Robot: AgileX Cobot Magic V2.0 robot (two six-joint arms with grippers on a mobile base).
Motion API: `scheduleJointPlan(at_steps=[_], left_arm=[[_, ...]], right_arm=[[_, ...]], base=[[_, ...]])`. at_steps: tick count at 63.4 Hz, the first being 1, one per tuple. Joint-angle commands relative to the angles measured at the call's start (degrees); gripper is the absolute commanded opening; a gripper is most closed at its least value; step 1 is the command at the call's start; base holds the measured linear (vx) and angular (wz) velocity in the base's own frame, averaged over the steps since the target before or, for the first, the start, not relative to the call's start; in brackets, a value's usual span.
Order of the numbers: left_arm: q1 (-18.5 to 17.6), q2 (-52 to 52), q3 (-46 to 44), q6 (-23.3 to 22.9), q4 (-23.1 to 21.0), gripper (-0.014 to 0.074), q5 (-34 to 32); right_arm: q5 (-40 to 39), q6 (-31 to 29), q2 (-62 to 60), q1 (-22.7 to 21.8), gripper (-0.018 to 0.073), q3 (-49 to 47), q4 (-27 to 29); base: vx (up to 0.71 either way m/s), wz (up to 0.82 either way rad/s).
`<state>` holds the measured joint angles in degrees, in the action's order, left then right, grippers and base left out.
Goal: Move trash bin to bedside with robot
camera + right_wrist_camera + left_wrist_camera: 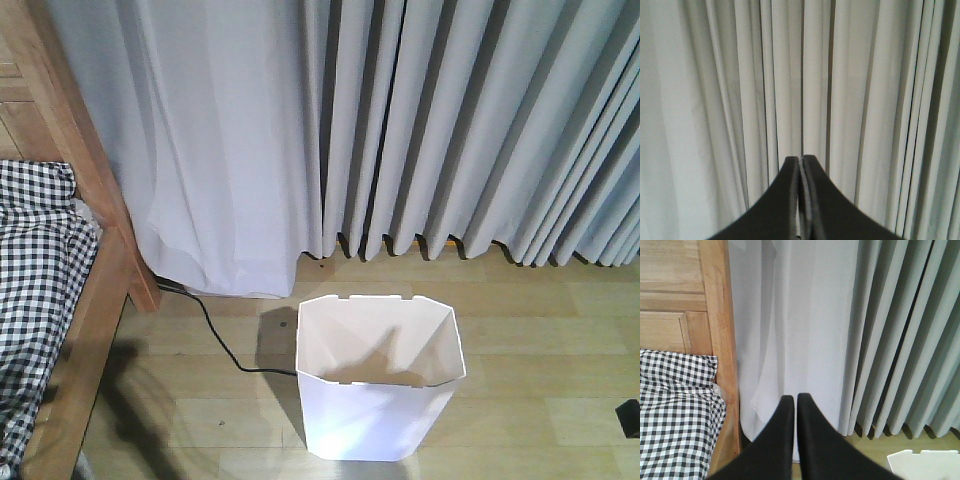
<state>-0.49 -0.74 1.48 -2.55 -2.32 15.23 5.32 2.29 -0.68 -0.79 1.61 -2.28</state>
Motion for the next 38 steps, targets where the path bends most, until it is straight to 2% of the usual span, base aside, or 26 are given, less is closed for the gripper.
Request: scheduleJointPlan(at_steps=[1,38], left_arm=[[-0.4,-0.8,1.1,-0.3,-0.3,-0.0006,-4.0],[-0.4,-0.8,1.1,-0.3,-0.3,-0.0006,-4.0]], right_arm=[[-4.0,-0.1,-0.7,-0.3,-0.0009,0.4,-0.9],[-4.0,-0.1,-0.7,-0.3,-0.0009,0.4,-0.9]], base=[[0.00,0.00],[0.00,0.00]])
